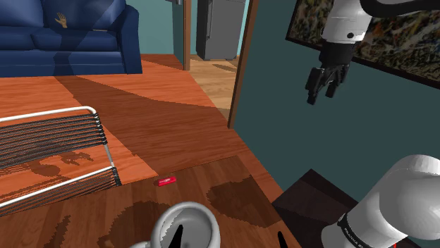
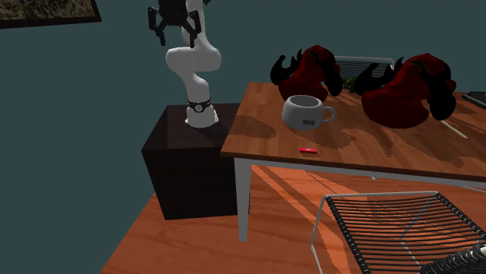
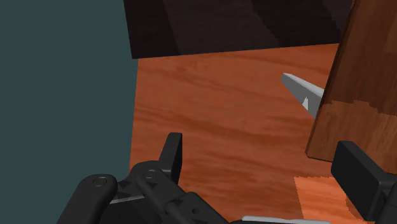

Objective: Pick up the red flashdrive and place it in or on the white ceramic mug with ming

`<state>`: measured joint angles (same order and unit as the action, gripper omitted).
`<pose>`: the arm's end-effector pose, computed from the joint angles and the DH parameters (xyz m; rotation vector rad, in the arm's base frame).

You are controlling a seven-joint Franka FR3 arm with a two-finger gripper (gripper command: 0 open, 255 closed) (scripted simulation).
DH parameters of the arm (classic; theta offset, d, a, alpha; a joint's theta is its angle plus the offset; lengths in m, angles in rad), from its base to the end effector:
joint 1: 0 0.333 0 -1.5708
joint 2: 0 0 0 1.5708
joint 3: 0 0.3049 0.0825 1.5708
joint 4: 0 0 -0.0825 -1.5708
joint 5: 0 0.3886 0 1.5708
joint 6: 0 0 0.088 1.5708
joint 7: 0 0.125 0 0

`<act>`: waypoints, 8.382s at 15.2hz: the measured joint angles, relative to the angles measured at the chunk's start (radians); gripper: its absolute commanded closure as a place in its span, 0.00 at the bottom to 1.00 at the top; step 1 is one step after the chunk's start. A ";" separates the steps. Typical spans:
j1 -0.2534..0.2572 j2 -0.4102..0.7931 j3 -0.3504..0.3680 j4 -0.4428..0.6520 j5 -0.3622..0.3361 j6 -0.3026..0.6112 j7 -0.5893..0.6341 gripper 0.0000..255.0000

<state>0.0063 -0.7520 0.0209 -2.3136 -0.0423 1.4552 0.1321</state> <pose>0.3140 0.0044 0.5646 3.0681 -0.1750 -0.1567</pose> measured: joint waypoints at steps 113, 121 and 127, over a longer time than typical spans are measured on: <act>0.346 0.823 0.577 0.399 0.037 0.510 0.953 1.00; 0.384 0.796 0.613 0.300 0.053 0.587 1.023 1.00; 0.391 0.835 0.614 0.253 0.027 0.666 1.042 1.00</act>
<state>0.3969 0.0830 0.6353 -2.0610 -0.0154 2.1211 1.1745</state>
